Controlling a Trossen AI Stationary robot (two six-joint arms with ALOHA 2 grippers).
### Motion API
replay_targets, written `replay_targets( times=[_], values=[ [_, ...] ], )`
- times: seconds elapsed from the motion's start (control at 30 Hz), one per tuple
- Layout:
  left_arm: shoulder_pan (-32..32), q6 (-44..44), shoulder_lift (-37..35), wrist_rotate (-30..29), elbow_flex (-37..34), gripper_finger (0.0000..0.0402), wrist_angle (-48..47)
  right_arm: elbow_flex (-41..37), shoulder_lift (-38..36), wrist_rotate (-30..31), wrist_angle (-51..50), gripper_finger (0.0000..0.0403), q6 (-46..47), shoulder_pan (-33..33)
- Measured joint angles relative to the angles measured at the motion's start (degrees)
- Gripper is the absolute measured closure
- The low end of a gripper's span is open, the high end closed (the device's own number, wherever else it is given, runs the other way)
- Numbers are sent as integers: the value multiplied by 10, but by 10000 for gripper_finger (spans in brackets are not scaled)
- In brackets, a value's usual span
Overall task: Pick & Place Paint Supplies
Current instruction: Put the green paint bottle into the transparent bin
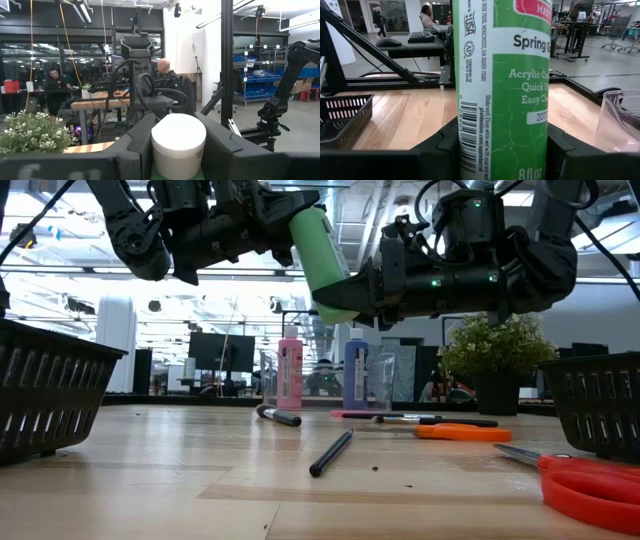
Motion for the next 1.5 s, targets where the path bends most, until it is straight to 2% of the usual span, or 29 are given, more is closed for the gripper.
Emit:
replay_targets(
  times=[0.23,0.63,0.97,1.07,1.3,1.4,1.5],
  values=[
    [6,1,0,4,0,296,-1,0,0,0,1,237,-9,0],
    [20,-20,1,18,0,296,-10,2,0,-18,-19,141,-1,-3],
    [33,-20,1,18,-1,296,-27,-2,0,-2,-117,133,5,-2],
    [39,-17,1,19,0,296,-30,-27,0,-3,-80,133,-1,-2],
    [54,-16,-1,15,2,296,-25,-154,-30,-5,137,133,-5,-10],
    [60,-16,-1,15,8,296,-40,-203,-82,-4,149,132,-7,-17],
    [62,-7,1,17,28,296,-97,-248,-146,1,143,132,-9,-19]
  ],
)
